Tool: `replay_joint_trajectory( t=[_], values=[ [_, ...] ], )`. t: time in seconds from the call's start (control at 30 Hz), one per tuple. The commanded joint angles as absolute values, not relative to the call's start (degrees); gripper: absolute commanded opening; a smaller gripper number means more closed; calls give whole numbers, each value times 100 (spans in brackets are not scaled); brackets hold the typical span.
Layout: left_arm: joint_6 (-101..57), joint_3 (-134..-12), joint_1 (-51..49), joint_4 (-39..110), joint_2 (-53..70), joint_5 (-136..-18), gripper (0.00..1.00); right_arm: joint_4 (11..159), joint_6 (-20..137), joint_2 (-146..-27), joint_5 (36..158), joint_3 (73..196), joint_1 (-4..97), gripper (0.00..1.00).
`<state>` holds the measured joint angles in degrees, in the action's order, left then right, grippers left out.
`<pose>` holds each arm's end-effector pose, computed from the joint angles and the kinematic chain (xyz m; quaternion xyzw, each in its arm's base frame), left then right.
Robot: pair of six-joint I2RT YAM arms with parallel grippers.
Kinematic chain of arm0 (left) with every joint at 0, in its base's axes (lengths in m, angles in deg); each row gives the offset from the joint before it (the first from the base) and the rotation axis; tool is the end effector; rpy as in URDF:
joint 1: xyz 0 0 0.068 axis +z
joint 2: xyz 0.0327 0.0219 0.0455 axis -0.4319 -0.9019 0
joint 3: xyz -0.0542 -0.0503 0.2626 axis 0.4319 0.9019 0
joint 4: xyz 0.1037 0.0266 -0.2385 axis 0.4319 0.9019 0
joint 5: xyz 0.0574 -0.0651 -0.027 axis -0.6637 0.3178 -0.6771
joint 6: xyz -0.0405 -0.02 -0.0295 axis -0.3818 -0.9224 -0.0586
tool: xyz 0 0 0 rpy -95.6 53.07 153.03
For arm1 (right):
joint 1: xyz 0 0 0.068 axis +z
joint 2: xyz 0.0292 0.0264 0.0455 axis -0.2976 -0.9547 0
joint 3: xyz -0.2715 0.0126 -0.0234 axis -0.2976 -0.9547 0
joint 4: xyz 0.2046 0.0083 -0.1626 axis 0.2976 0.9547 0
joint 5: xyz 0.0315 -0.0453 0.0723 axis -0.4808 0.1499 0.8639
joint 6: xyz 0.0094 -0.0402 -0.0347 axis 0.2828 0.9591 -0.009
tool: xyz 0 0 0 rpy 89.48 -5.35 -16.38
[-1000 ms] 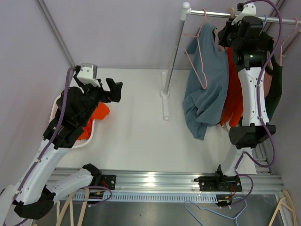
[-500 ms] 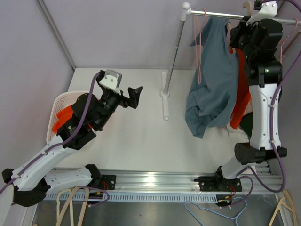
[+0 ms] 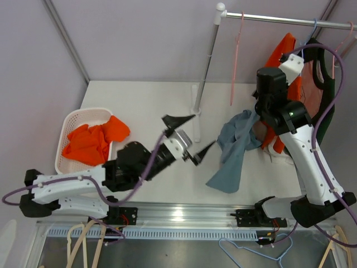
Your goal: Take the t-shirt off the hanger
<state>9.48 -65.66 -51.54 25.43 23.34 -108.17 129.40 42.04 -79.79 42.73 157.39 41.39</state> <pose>0.0654 -0.2246 0.4515 0.3369 0.5079 -0.2710 0.7450 0.2317 0.0754 0.4853 0.2142 0.7624 -0.0908 0.6039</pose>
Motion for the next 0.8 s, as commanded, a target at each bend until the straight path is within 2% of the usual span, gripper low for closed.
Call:
replay_joint_trajectory(
  t=[0.0, 0.1, 0.3, 0.5, 0.53, 0.57, 0.63, 0.67, 0.7, 0.77],
  values=[
    [2079, -6091, -5869, 1239, 1994, -10970, 100, 13934, 2542, -7786, 3019, 16180, 4420, 0],
    [1844, -5659, -6107, 953, 1818, -10715, 100, 14676, 2023, -8015, 2895, 16558, 4570, 0],
    [1245, -5465, -6134, 805, 1387, -10678, 100, 14354, 2187, -7690, 2929, 16190, 4755, 0],
    [1473, -5948, -6099, 655, 685, -10784, 97, 14266, 2371, -7584, 3009, 16199, 4878, 0],
    [1439, -6096, -6081, 681, 588, -10845, 89, 14240, 2433, -7558, 3043, 16190, 4887, 0],
    [1395, -6298, -6020, 846, 509, -10881, 58, 14170, 2459, -7558, 3113, 16181, 4887, 0],
    [1272, -6579, -5958, 1084, 262, -10942, 28, 14108, 2521, -7531, 3175, 16172, 4904, 0],
    [1263, -6712, -5941, 1164, 201, -10986, 6, 14082, 2538, -7531, 3167, 16172, 4904, 0],
    [1254, -6757, -5941, 1165, 165, -11048, 1, 14073, 2565, -7531, 3176, 16164, 4913, 0],
    [1149, -6792, -5941, 1278, 209, -10961, 1, 14012, 2644, -7540, 3176, 16146, 4913, 0]
  ],
)
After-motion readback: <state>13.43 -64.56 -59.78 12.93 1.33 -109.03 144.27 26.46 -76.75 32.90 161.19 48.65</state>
